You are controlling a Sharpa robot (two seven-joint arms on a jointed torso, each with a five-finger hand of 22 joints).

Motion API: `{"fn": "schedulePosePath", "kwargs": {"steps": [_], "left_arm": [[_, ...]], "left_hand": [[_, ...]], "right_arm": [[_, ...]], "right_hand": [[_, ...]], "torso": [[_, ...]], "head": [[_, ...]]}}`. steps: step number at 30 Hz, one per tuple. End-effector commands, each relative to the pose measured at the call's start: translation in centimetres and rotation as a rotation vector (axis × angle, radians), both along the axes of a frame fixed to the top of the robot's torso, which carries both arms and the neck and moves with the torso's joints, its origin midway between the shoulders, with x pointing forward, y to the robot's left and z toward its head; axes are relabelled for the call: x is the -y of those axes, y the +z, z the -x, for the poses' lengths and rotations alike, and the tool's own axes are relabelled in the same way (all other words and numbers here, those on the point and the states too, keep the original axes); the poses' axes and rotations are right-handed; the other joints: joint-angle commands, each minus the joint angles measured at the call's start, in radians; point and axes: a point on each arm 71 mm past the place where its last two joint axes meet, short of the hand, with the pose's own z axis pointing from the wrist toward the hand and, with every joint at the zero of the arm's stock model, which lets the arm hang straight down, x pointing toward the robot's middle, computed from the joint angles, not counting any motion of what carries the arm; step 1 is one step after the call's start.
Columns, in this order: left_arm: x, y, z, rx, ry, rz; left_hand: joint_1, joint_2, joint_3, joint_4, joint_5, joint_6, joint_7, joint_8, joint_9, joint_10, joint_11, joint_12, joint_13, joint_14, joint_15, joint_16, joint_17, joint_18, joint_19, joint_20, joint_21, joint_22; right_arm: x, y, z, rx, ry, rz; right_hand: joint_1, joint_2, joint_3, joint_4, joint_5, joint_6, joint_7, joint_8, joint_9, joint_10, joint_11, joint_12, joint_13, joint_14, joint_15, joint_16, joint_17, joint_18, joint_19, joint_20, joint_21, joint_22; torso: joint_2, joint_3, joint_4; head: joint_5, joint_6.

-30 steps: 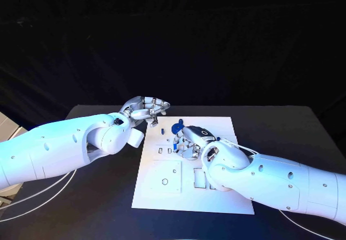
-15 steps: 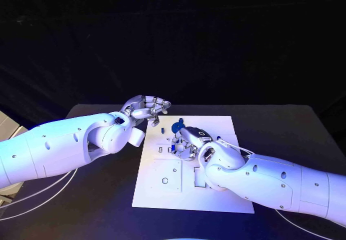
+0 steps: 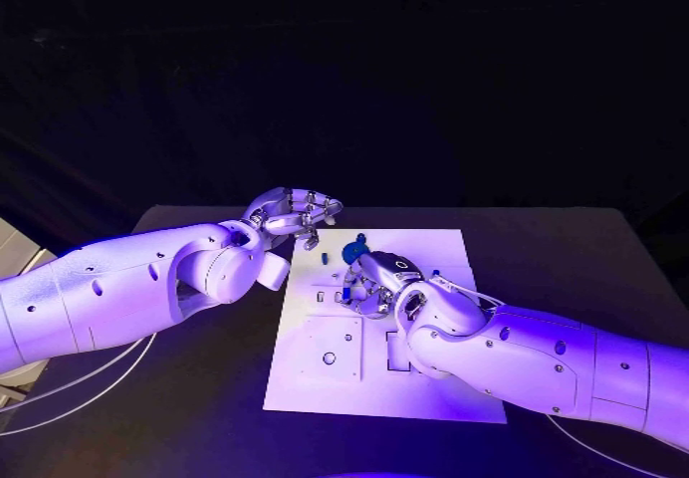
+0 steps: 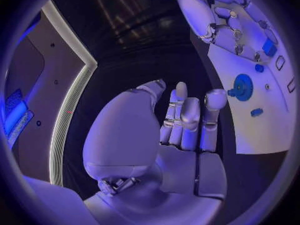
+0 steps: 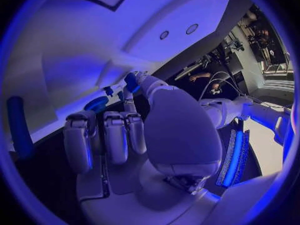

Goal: Assemble the parts on the task board

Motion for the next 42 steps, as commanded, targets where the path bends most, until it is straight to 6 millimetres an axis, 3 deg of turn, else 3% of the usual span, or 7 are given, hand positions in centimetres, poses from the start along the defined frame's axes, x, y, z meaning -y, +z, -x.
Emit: {"fn": "schedulePosePath", "kwargs": {"steps": [1, 6, 42], "left_arm": [[0.19, 0.22, 0.01, 0.025, -0.008, 0.004], [0.13, 0.22, 0.0, 0.026, -0.007, 0.003], [0.08, 0.13, -0.01, 0.016, -0.012, -0.001]], "left_hand": [[-0.011, -0.006, 0.003, 0.004, 0.0, -0.007, 0.002, 0.005, 0.001, 0.002, 0.004, -0.006, -0.004, -0.005, 0.001, -0.006, -0.002, 0.011, -0.005, 0.001, -0.006, -0.003], [-0.014, -0.007, 0.002, 0.006, 0.0, -0.008, 0.002, 0.005, 0.001, 0.002, 0.005, -0.008, -0.007, -0.007, 0.001, -0.008, -0.005, 0.011, -0.005, 0.001, -0.007, -0.004], [-0.014, -0.008, 0.001, 0.006, 0.0, -0.011, 0.003, 0.005, 0.001, 0.001, 0.005, -0.01, -0.009, -0.005, 0.002, -0.007, -0.003, 0.011, -0.001, 0.002, -0.007, -0.001]], "right_arm": [[-0.05, -0.2, 0.01, 0.004, 0.008, 0.029], [0.12, -0.4, -0.2, 0.006, 0.008, 0.042], [-0.23, -0.28, 0.2, 0.022, 0.037, 0.024]], "right_hand": [[-0.013, 0.0, -0.006, 0.004, 0.002, -0.01, 0.001, 0.001, -0.001, 0.078, 0.006, -0.007, 0.237, 0.092, 0.008, -0.001, 0.196, -0.009, 0.092, 0.003, -0.006, 0.248], [-0.014, -0.001, -0.007, 0.005, 0.002, -0.012, 0.001, 0.0, -0.002, 0.077, 0.007, -0.008, 0.236, 0.091, 0.008, -0.002, 0.195, -0.009, 0.092, 0.003, -0.007, 0.248], [-0.025, -0.012, -0.017, 0.015, 0.003, -0.03, 0.008, -0.005, -0.005, 0.073, 0.013, -0.014, 0.232, 0.091, 0.013, -0.002, 0.193, -0.008, 0.089, 0.007, -0.011, 0.245]], "torso": [[0.0, -0.0001, 0.0], [0.0, -0.0012, 0.0003], [0.0, 0.0003, -0.0002]], "head": [[0.001, -0.001], [0.0, -0.001], [0.004, -0.006]]}}
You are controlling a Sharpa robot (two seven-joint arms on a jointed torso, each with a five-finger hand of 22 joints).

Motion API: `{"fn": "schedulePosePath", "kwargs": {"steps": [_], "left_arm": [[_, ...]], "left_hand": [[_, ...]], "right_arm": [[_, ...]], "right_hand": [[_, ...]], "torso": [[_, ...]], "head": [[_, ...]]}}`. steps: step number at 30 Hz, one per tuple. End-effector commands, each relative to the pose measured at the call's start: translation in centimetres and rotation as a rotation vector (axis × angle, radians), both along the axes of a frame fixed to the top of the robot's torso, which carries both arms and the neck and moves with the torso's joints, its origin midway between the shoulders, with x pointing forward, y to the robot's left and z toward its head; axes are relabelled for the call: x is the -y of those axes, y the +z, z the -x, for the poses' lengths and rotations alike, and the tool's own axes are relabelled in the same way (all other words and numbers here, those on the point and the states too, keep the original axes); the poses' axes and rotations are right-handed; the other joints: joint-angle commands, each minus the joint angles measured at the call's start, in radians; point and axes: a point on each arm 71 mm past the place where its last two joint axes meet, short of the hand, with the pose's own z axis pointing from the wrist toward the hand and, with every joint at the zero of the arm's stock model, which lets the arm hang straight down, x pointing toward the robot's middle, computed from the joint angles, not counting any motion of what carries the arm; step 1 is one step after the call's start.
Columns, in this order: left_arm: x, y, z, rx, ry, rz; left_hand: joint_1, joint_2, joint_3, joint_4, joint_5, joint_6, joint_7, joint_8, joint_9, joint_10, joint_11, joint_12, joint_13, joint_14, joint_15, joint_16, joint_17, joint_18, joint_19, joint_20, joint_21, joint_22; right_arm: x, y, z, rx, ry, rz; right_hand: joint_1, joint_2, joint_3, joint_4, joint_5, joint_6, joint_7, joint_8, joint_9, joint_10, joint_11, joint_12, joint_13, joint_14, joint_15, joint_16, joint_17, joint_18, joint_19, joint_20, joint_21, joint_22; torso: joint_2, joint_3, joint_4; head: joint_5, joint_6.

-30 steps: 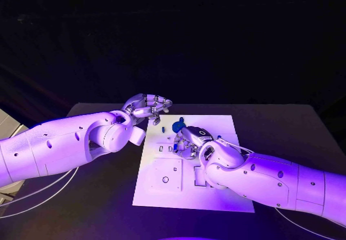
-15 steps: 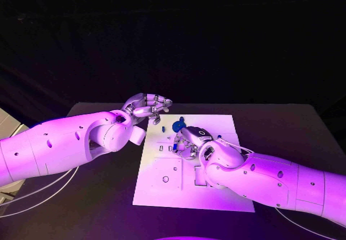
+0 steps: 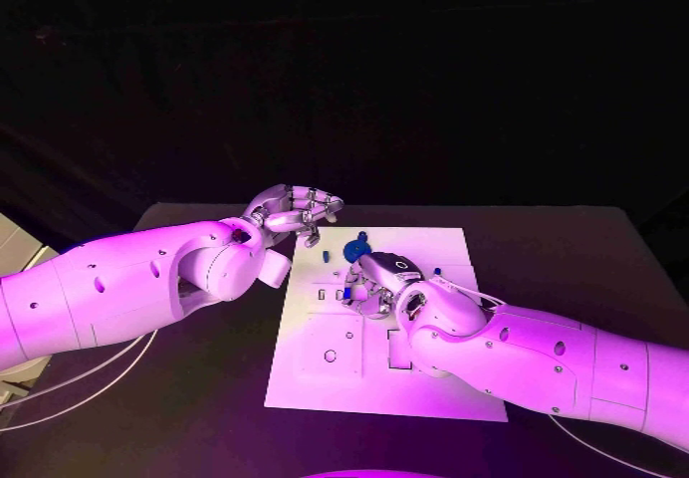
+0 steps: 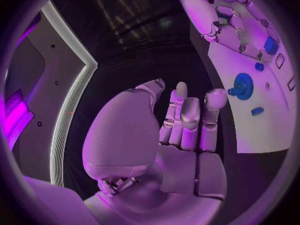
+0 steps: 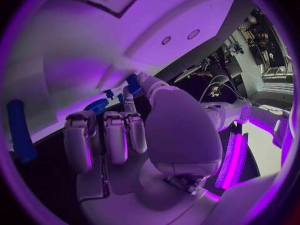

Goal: Assemble the parts on the task board

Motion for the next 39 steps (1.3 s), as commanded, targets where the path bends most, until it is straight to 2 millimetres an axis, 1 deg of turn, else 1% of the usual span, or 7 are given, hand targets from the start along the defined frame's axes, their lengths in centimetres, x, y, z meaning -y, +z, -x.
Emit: {"fn": "schedulePosePath", "kwargs": {"steps": [1, 11, 24, 28, 31, 36, 39], "left_arm": [[0.2, 0.1, 0.0, 0.008, -0.013, 0.004], [0.2, 0.1, 0.0, 0.006, -0.014, 0.003], [0.2, 0.1, 0.0, 0.003, -0.016, 0.002], [0.2, 0.1, 0.0, 0.004, -0.016, 0.0], [0.1, 0.0, 0.0, 0.004, -0.015, -0.006], [-0.1, -0.2, -0.1, -0.003, -0.031, -0.062], [-0.1, -0.4, -0.1, -0.007, -0.049, -0.122]], "left_hand": [[-0.007, -0.001, 0.001, 0.006, 0.0, -0.006, -0.002, 0.005, 0.002, 0.001, 0.005, -0.002, -0.001, -0.005, 0.002, -0.004, 0.001, 0.011, -0.001, 0.002, -0.003, 0.001], [-0.007, -0.001, 0.002, 0.006, 0.0, -0.008, -0.002, 0.004, 0.002, 0.001, 0.005, -0.003, -0.003, -0.005, 0.002, -0.004, 0.0, 0.011, 0.0, 0.002, -0.003, 0.002], [-0.007, -0.001, 0.002, 0.006, 0.0, -0.008, -0.002, 0.004, 0.002, 0.001, 0.005, -0.003, -0.003, -0.005, 0.002, -0.004, 0.0, 0.011, 0.0, 0.002, -0.003, 0.002], [-0.007, -0.001, 0.002, 0.006, 0.0, -0.009, -0.001, 0.004, 0.002, 0.0, 0.006, -0.005, -0.005, -0.005, 0.002, -0.004, 0.001, 0.01, 0.001, 0.002, -0.003, 0.002], [-0.007, -0.001, 0.002, 0.006, 0.0, -0.009, -0.001, 0.004, 0.002, 0.0, 0.006, -0.005, -0.005, -0.005, 0.002, -0.004, 0.001, 0.01, 0.001, 0.002, -0.003, 0.002], [-0.014, -0.006, -0.005, 0.009, -0.001, -0.016, -0.001, 0.004, 0.002, 0.009, 0.006, -0.002, -0.009, 0.035, 0.003, 0.039, 0.055, -0.002, 0.051, 0.003, 0.031, 0.068], [-0.033, -0.012, -0.025, 0.017, -0.002, -0.015, -0.005, 0.009, 0.004, 0.035, 0.002, 0.031, 0.003, 0.078, -0.001, 0.091, 0.117, -0.014, 0.099, 0.0, 0.068, 0.131]], "right_arm": [[-0.1, 0.0, 0.1, 0.013, 0.019, 0.004], [-0.1, 0.0, 0.1, 0.013, 0.019, 0.008], [-0.1, 0.1, 0.2, 0.015, 0.021, 0.003], [0.0, 0.2, 0.4, 0.026, 0.021, -0.01], [0.3, 0.5, 0.6, 0.042, 0.018, -0.03], [1.7, 2.2, 1.0, 0.095, 0.027, -0.119], [2.8, 3.5, 0.9, 0.107, 0.05, -0.173]], "right_hand": [[-0.009, -0.004, -0.007, 0.004, 0.003, -0.012, 0.002, -0.005, -0.002, 0.073, 0.006, -0.007, 0.232, 0.091, 0.006, -0.002, 0.192, -0.007, 0.089, 0.008, -0.007, 0.243], [-0.011, -0.019, -0.041, 0.024, 0.004, -0.07, 0.024, -0.032, -0.017, 0.049, 0.025, -0.035, 0.21, 0.09, 0.022, -0.004, 0.187, -0.003, 0.08, 0.021, -0.023, 0.232], [-0.013, -0.023, -0.091, 0.048, 0.003, -0.084, 0.029, -0.035, -0.021, 0.036, 0.031, -0.05, 0.2, 0.089, 0.028, -0.005, 0.185, -0.001, 0.076, 0.029, -0.03, 0.227], [-0.01, -0.015, -0.166, 0.089, 0.005, -0.092, 0.029, -0.034, -0.023, 0.029, 0.032, -0.057, 0.194, 0.088, 0.029, -0.007, 0.181, 0.001, 0.072, 0.031, -0.039, 0.221], [-0.014, -0.005, -0.223, 0.096, 0.005, -0.101, 0.031, -0.037, -0.025, 0.027, 0.033, -0.06, 0.192, 0.087, 0.031, -0.008, 0.178, 0.001, 0.072, 0.032, -0.041, 0.22], [0.001, 0.02, -0.389, 0.101, 0.014, -0.161, 0.053, -0.077, -0.044, 0.005, 0.052, -0.082, 0.173, 0.084, 0.046, -0.013, 0.167, 0.008, 0.057, 0.044, -0.07, 0.201], [0.014, 0.02, -0.403, 0.102, 0.018, -0.182, 0.061, -0.094, -0.05, -0.013, 0.059, -0.102, 0.157, 0.083, 0.052, -0.015, 0.162, 0.013, 0.049, 0.049, -0.088, 0.189]], "torso": [[0.0, 0.0003, -0.0002], [0.0, 0.0006, -0.0001], [0.0, 0.0011, -0.0004], [0.0, 0.0008, 0.0001], [0.0, 0.0008, 0.001], [-0.004, -0.0001, -0.0016], [-0.005, 0.0002, -0.0028]], "head": [[-0.001, 0.0], [-0.003, 0.0], [-0.003, 0.001], [-0.004, 0.001], [-0.004, 0.001], [-0.005, 0.003], [-0.004, 0.006]]}}
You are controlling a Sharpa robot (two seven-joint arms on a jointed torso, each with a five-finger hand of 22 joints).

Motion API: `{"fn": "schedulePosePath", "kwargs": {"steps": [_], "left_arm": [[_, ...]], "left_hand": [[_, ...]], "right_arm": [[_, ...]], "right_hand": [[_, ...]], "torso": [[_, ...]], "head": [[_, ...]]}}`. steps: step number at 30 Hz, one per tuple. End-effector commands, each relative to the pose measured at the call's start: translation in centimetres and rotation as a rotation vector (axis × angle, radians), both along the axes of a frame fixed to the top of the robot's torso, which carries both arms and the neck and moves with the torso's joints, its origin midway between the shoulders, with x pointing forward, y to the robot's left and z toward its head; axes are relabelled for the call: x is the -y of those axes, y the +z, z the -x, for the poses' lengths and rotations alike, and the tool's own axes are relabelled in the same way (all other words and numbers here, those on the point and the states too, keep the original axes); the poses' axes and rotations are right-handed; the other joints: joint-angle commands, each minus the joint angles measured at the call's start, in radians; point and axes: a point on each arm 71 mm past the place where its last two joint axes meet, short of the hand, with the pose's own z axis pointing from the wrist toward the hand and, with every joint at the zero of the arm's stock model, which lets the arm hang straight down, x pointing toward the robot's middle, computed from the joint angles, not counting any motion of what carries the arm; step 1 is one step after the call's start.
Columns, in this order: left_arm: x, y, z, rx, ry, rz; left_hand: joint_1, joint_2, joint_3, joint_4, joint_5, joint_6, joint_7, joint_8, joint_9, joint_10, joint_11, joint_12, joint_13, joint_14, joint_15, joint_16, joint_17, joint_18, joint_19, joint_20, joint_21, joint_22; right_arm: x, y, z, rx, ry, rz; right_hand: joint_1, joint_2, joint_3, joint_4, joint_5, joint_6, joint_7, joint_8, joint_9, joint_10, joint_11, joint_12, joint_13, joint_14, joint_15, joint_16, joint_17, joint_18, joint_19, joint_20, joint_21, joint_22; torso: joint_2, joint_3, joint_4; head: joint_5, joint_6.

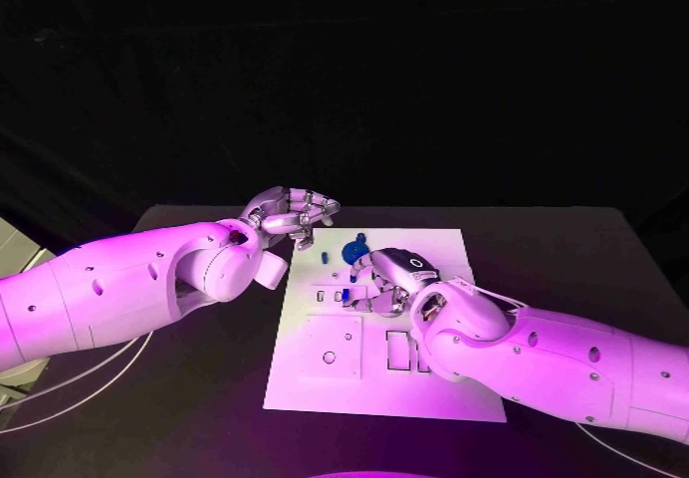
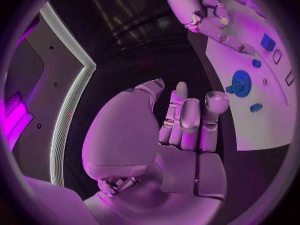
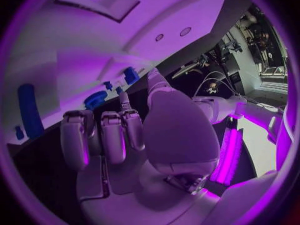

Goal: Assemble the parts on the task board

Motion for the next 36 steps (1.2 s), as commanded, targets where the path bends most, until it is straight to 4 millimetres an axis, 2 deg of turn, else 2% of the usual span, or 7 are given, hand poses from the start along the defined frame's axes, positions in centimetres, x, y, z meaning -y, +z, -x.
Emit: {"fn": "schedulePosePath", "kwargs": {"steps": [1, 4, 5, 7, 14, 24, 36], "left_arm": [[0.2, -0.4, 0.1, -0.011, -0.06, -0.117], [0.1, -0.9, 0.2, -0.041, -0.103, -0.219], [0.1, -1.1, 0.2, -0.054, -0.123, -0.263], [0.1, -1.5, 0.4, -0.076, -0.164, -0.361], [0.2, -2.7, 0.6, -0.161, -0.235, -0.65], [2.3, -2.4, -0.4, -0.208, -0.301, -1.004], [4.4, -2.2, -1.3, -0.223, -0.337, -1.114]], "left_hand": [[-0.015, -0.001, -0.015, 0.004, -0.002, 0.0, -0.005, 0.008, 0.003, 0.02, -0.005, 0.029, 0.013, 0.03, -0.003, 0.036, 0.043, -0.016, 0.029, -0.002, 0.023, 0.04], [-0.06, 0.003, -0.055, 0.009, -0.002, 0.015, -0.017, 0.022, 0.008, 0.046, -0.015, 0.109, 0.057, 0.081, -0.012, 0.1, 0.126, -0.028, 0.077, -0.011, 0.065, 0.111], [-0.089, 0.007, -0.074, 0.011, -0.002, 0.034, -0.024, 0.036, 0.014, 0.062, -0.021, 0.144, 0.077, 0.097, -0.016, 0.119, 0.154, -0.032, 0.089, -0.014, 0.076, 0.13], [-0.116, 0.02, -0.092, 0.013, 0.0, 0.046, -0.03, 0.049, 0.023, 0.061, -0.026, 0.179, 0.1, 0.107, -0.021, 0.132, 0.172, -0.033, 0.094, -0.018, 0.082, 0.139], [-0.168, 0.057, -0.142, 0.015, 0.006, 0.091, -0.069, 0.15, 0.117, 0.152, -0.059, 0.384, 0.324, 0.143, -0.05, 0.171, 0.235, -0.044, 0.134, -0.043, 0.113, 0.197], [-0.22, 0.084, -0.175, 0.016, 0.005, 0.063, -0.077, 0.197, 0.192, 0.166, -0.066, 0.432, 0.384, 0.146, -0.057, 0.173, 0.239, -0.047, 0.144, -0.053, 0.121, 0.212], [-0.242, 0.089, -0.192, 0.017, 0.005, 0.053, -0.076, 0.204, 0.211, 0.162, -0.065, 0.437, 0.39, 0.147, -0.057, 0.174, 0.241, -0.048, 0.147, -0.052, 0.122, 0.218]], "right_arm": [[1.0, 2.3, 0.0, 0.054, 0.055, -0.128], [2.8, 4.1, -0.4, 0.025, 0.085, -0.184], [3.6, 4.7, -0.5, 0.007, 0.094, -0.202], [5.1, 5.9, -0.8, -0.035, 0.104, -0.241], [10.3, 8.4, -1.5, -0.12, 0.047, -0.357], [16.3, 9.7, -3.7, -0.123, -0.113, -0.435], [17.5, 9.8, -4.5, -0.116, -0.16, -0.435]], "right_hand": [[0.016, 0.002, -0.008, 0.0, 0.006, -0.01, 0.003, -0.01, -0.003, -0.005, 0.004, -0.008, 0.156, 0.081, 0.008, -0.005, 0.162, 0.013, 0.048, 0.009, -0.009, 0.189], [0.069, 0.04, 0.018, -0.005, -0.001, 0.016, 0.0, -0.002, 0.001, -0.021, 0.002, -0.023, 0.142, 0.071, 0.007, -0.019, 0.126, 0.027, 0.02, 0.012, -0.063, 0.153], [0.085, 0.05, 0.024, -0.007, -0.042, 0.034, -0.006, 0.01, 0.006, -0.024, -0.003, -0.025, 0.14, 0.069, 0.004, -0.022, 0.121, 0.029, 0.016, 0.009, -0.072, 0.147], [0.109, 0.062, 0.031, -0.01, -0.022, 0.05, -0.012, 0.026, 0.012, -0.039, -0.009, -0.04, 0.126, 0.063, -0.002, -0.033, 0.099, 0.035, 0.002, 0.004, -0.102, 0.128], [0.126, 0.068, 0.032, -0.008, 0.022, 0.072, -0.023, 0.07, 0.028, -0.077, -0.019, -0.08, 0.091, 0.051, -0.012, -0.057, 0.055, 0.049, -0.029, -0.005, -0.17, 0.084], [0.118, 0.067, 0.025, -0.008, 0.034, 0.058, -0.024, 0.08, 0.032, -0.086, -0.021, -0.091, 0.081, 0.051, -0.014, -0.061, 0.05, 0.051, -0.031, -0.008, -0.181, 0.078], [0.115, 0.066, 0.02, -0.008, 0.038, 0.04, -0.021, 0.085, 0.033, -0.103, -0.018, -0.107, 0.066, 0.047, -0.012, -0.069, 0.037, 0.055, -0.04, -0.007, -0.203, 0.064]], "torso": [[-0.003, -0.0004, -0.0028], [-0.008, -0.0016, -0.0077], [-0.01, -0.0022, -0.0095], [-0.013, -0.003, -0.0115], [-0.021, -0.0025, -0.0202], [-0.022, -0.0004, -0.0196], [-0.022, -0.0017, -0.022]], "head": [[0.001, 0.004], [0.004, 0.007], [0.004, 0.007], [0.005, 0.007], [0.01, 0.004], [0.015, 0.0], [0.019, -0.008]]}}
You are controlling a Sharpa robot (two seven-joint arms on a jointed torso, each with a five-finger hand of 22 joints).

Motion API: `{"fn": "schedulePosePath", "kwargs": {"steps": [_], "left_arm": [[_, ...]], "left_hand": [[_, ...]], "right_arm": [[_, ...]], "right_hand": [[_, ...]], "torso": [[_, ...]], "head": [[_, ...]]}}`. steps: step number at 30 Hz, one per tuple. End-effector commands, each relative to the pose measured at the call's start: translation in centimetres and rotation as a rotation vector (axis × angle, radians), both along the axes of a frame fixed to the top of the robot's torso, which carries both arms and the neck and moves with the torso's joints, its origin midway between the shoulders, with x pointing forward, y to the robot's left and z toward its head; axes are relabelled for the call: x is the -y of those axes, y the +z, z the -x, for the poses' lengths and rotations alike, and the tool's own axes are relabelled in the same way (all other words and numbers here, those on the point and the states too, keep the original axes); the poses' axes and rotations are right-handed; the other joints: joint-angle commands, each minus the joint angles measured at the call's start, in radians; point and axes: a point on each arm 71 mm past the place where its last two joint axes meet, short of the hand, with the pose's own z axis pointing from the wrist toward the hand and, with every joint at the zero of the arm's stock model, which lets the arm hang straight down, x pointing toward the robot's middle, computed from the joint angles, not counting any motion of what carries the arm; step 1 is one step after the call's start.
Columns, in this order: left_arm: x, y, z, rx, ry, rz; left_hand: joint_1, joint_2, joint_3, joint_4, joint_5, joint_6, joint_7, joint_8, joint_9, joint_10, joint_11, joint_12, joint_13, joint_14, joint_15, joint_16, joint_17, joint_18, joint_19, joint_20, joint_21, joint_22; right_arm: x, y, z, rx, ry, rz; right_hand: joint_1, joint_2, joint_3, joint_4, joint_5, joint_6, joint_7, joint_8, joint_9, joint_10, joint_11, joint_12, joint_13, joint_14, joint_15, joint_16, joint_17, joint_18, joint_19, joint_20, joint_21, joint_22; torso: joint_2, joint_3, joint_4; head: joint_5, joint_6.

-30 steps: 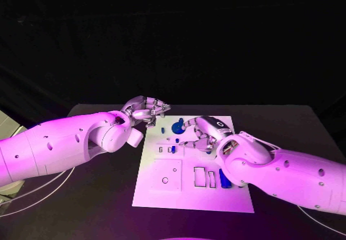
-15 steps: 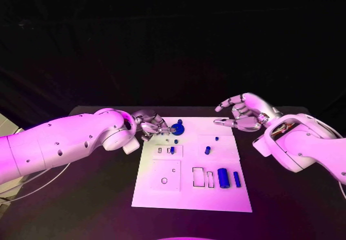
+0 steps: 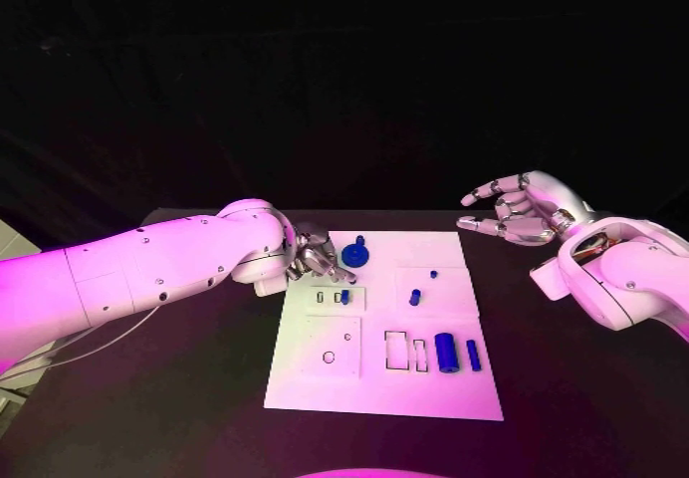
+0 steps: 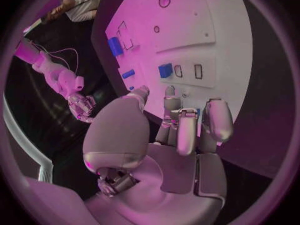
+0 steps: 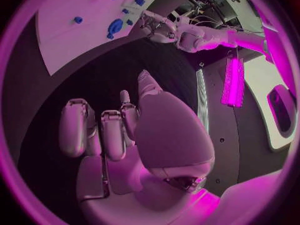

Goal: Assemble the parts on the task board

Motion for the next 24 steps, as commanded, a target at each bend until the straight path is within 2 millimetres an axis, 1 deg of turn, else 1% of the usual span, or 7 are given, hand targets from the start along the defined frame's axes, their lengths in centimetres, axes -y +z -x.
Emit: {"fn": "schedulePosePath", "kwargs": {"steps": [1, 5, 8, 13, 14, 24], "left_arm": [[0.2, -0.2, 0.0, -0.029, -0.027, -0.105], [0.7, -0.4, 0.0, -0.044, -0.043, -0.119], [1.0, -0.6, 0.0, -0.056, -0.052, -0.13], [1.3, -1.0, 0.0, -0.072, -0.062, -0.145], [1.4, -1.0, -0.1, -0.076, -0.064, -0.148], [2.0, -1.4, 0.0, -0.1, -0.084, -0.146]], "left_hand": [[-0.014, 0.001, -0.007, -0.001, 0.004, -0.006, -0.001, 0.006, 0.003, 0.001, 0.003, 0.004, 0.001, 0.051, -0.009, 0.001, 0.138, -0.017, 0.007, 0.0, 0.007, 0.002], [-0.015, 0.002, -0.007, -0.001, 0.004, -0.007, -0.001, 0.006, 0.003, -0.002, 0.003, 0.001, -0.004, 0.051, -0.008, 0.002, 0.138, -0.017, 0.008, 0.0, 0.007, 0.004], [-0.018, 0.004, -0.01, -0.001, 0.005, -0.01, 0.0, 0.006, 0.006, -0.009, 0.003, -0.004, -0.012, 0.05, -0.008, 0.0, 0.136, -0.017, 0.007, 0.0, 0.007, 0.002], [-0.021, 0.007, -0.011, -0.001, 0.005, -0.013, 0.0, 0.006, 0.009, -0.01, 0.004, -0.003, -0.01, 0.05, -0.008, 0.0, 0.136, -0.017, 0.006, 0.0, 0.006, 0.002], [-0.021, 0.007, -0.011, -0.001, 0.005, -0.013, 0.0, 0.006, 0.009, -0.01, 0.004, -0.003, -0.01, 0.05, -0.008, 0.0, 0.136, -0.017, 0.006, 0.0, 0.006, 0.002], [-0.029, 0.013, -0.016, -0.001, 0.003, -0.015, 0.001, 0.007, 0.014, -0.011, 0.005, -0.002, -0.007, 0.05, -0.007, 0.001, 0.137, -0.017, 0.007, 0.001, 0.007, 0.004]], "right_arm": [[0.0, 0.0, -0.1, -0.01, 0.009, -0.017], [0.1, 0.0, -0.2, -0.013, 0.001, -0.013], [0.2, -0.1, -0.3, -0.014, -0.003, -0.01], [0.2, -0.1, -0.4, -0.016, -0.004, -0.006], [0.2, -0.1, -0.4, -0.016, -0.004, -0.005], [-0.1, -0.1, -0.5, 0.003, 0.007, 0.027]], "right_hand": [[-0.005, -0.003, -0.006, 0.0, 0.005, -0.009, 0.001, 0.007, 0.002, -0.006, 0.0, -0.007, 0.066, 0.047, -0.005, -0.005, 0.037, 0.007, -0.006, 0.002, -0.006, 0.065], [-0.006, -0.003, -0.007, 0.0, 0.005, -0.013, 0.002, 0.008, 0.002, -0.008, 0.001, -0.008, 0.064, 0.047, -0.004, -0.006, 0.036, 0.008, -0.007, 0.002, -0.01, 0.062], [-0.007, -0.002, -0.007, 0.001, 0.005, -0.015, 0.002, 0.008, 0.002, -0.008, 0.001, -0.008, 0.064, 0.046, -0.004, -0.007, 0.035, 0.008, -0.008, 0.003, -0.011, 0.061], [-0.008, -0.002, -0.008, 0.001, 0.005, -0.017, 0.003, 0.008, 0.002, -0.01, 0.002, -0.01, 0.063, 0.046, -0.004, -0.008, 0.033, 0.009, -0.009, 0.003, -0.015, 0.059], [-0.008, -0.002, -0.008, 0.001, 0.005, -0.017, 0.003, 0.008, 0.002, -0.01, 0.002, -0.01, 0.063, 0.046, -0.004, -0.008, 0.033, 0.009, -0.009, 0.003, -0.015, 0.059], [-0.009, 0.0, -0.01, 0.0, 0.006, -0.03, 0.006, 0.013, 0.003, -0.027, 0.004, -0.025, 0.049, 0.038, -0.001, -0.02, 0.011, 0.015, -0.023, 0.005, -0.046, 0.04]], "torso": [[0.001, -0.0015, 0.0002], [0.0, -0.0026, 0.0012], [-0.001, -0.0034, 0.0008], [0.0, -0.0027, 0.0013], [0.0, -0.0031, 0.0012], [0.0, -0.002, 0.0003]], "head": [[-0.001, -0.003], [-0.003, -0.006], [-0.002, -0.009], [-0.004, -0.01], [-0.004, -0.011], [-0.003, -0.017]]}}
